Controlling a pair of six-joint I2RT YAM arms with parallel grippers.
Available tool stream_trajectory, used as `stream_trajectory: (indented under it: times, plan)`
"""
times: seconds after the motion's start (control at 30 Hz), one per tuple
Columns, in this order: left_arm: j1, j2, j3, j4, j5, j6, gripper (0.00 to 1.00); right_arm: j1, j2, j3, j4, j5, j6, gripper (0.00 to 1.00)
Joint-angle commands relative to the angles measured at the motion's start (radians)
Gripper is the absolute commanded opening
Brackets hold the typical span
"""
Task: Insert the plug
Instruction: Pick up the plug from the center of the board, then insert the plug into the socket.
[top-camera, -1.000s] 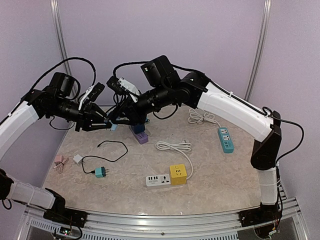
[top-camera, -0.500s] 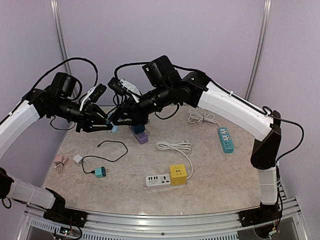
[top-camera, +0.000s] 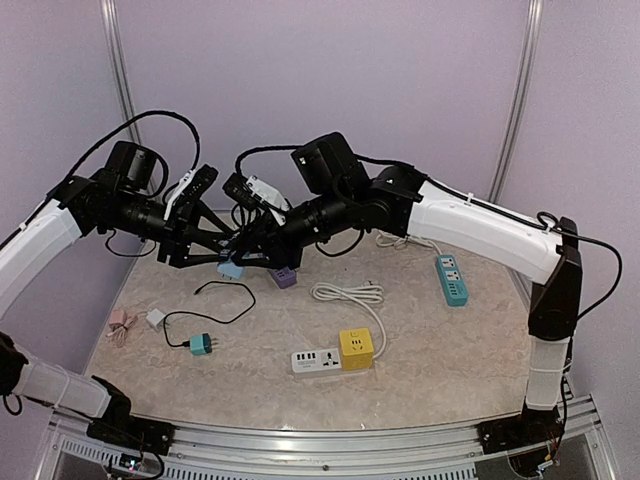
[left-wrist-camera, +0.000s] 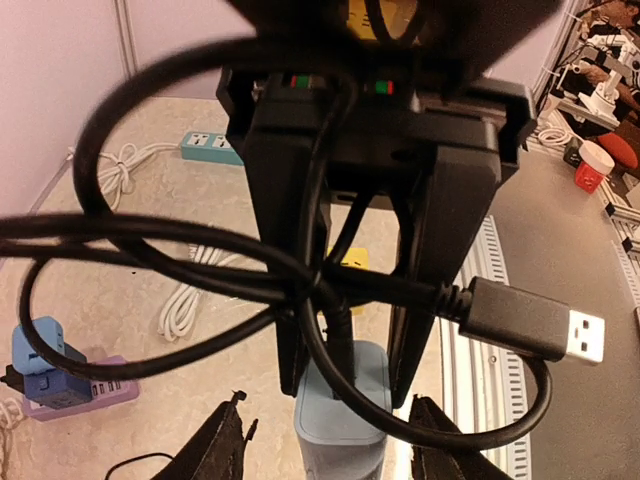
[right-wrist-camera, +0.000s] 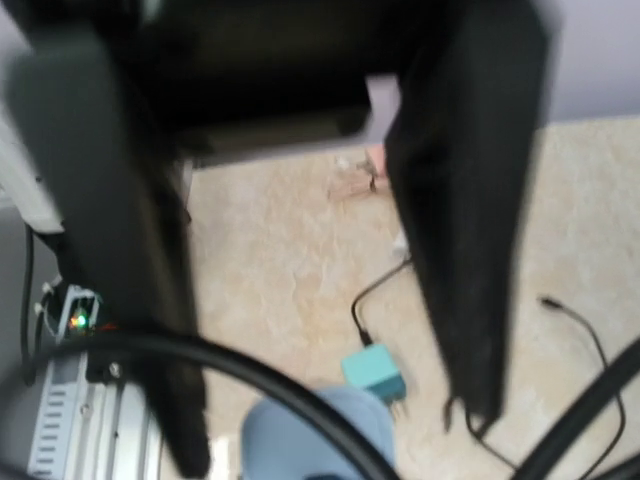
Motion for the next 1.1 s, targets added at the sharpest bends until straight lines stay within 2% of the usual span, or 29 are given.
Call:
stream_trajectory:
  times: [0.0, 0.1, 0.27, 0.37, 0.5, 0.7, 1.07]
  plan:
    - [-0.001, -0.002, 0.026, 0.034, 0.002, 0.025, 0.65, 0.011, -0.03, -0.024, -0.041, 0.06, -0.019, 0.0]
    - [0.005, -0.011, 0.025, -0.006, -0.001, 0.062, 0.73, -0.001, -0.048, -0.033, -0.115, 0.106, -0.057, 0.0]
    - [0.025, -0.03, 0.019, -0.083, -0.034, 0.115, 0.75, -0.046, -0.131, -0.115, -0.27, 0.139, -0.212, 0.0]
    - [0.051, -0.038, 0.002, -0.113, -0.06, 0.124, 0.76, -0.096, -0.203, -0.235, -0.328, 0.169, -0.336, 0.0]
    - [0.114, -0.061, -0.042, -0.132, -0.067, 0.136, 0.76, -0.128, -0.298, -0.447, -0.269, 0.14, -0.427, 0.0]
    - [0.25, -0.08, -0.088, -0.145, -0.072, 0.164, 0.77, -0.13, -0.393, -0.643, -0.164, 0.086, -0.486, 0.0]
    - [0.354, -0.079, -0.103, -0.145, -0.067, 0.18, 0.76, -0.164, -0.441, -0.725, -0.174, 0.063, -0.55, 0.0]
